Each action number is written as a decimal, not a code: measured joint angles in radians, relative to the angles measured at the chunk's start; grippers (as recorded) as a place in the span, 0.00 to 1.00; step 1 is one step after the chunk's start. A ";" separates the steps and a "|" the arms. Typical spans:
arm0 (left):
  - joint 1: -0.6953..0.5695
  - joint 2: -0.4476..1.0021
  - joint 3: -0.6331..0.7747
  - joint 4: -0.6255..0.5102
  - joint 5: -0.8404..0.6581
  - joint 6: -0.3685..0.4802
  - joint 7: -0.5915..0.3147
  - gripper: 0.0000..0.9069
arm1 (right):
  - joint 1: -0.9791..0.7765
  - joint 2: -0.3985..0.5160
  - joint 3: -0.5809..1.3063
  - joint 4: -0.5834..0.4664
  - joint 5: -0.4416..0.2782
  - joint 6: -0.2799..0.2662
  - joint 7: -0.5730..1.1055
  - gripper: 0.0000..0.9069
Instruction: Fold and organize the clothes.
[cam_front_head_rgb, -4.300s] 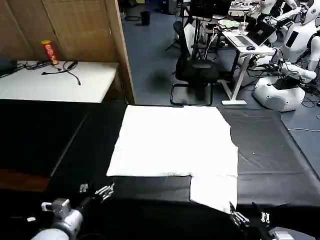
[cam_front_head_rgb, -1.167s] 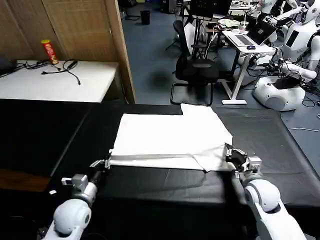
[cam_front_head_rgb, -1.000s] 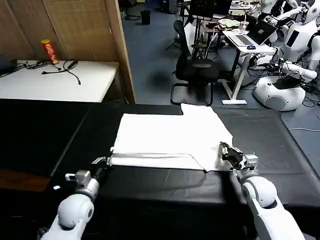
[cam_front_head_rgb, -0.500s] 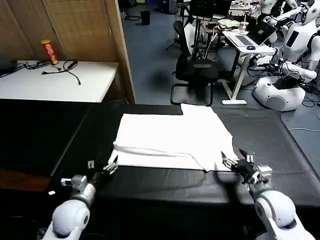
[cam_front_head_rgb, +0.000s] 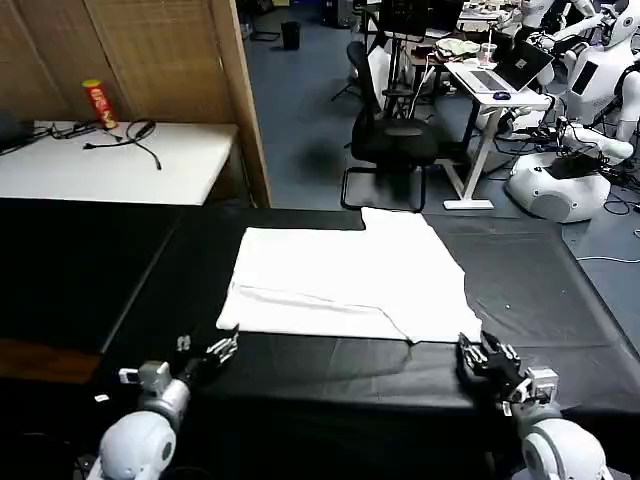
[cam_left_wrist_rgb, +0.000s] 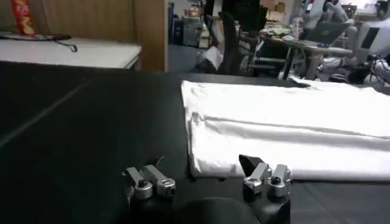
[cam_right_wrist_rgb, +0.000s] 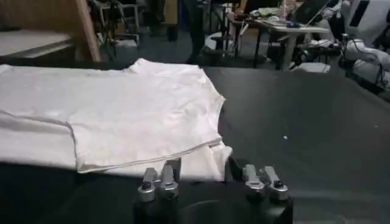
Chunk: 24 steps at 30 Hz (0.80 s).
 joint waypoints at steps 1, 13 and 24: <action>0.000 0.000 0.000 0.003 0.000 0.000 0.001 0.43 | -0.002 0.002 -0.001 -0.001 0.000 0.001 0.000 0.26; 0.019 0.006 0.002 -0.013 -0.003 0.000 0.012 0.00 | -0.084 -0.001 0.019 0.094 0.003 -0.051 0.044 0.03; 0.142 0.030 -0.047 -0.143 0.058 0.062 -0.050 0.00 | -0.218 -0.006 0.059 0.235 -0.022 -0.119 0.065 0.04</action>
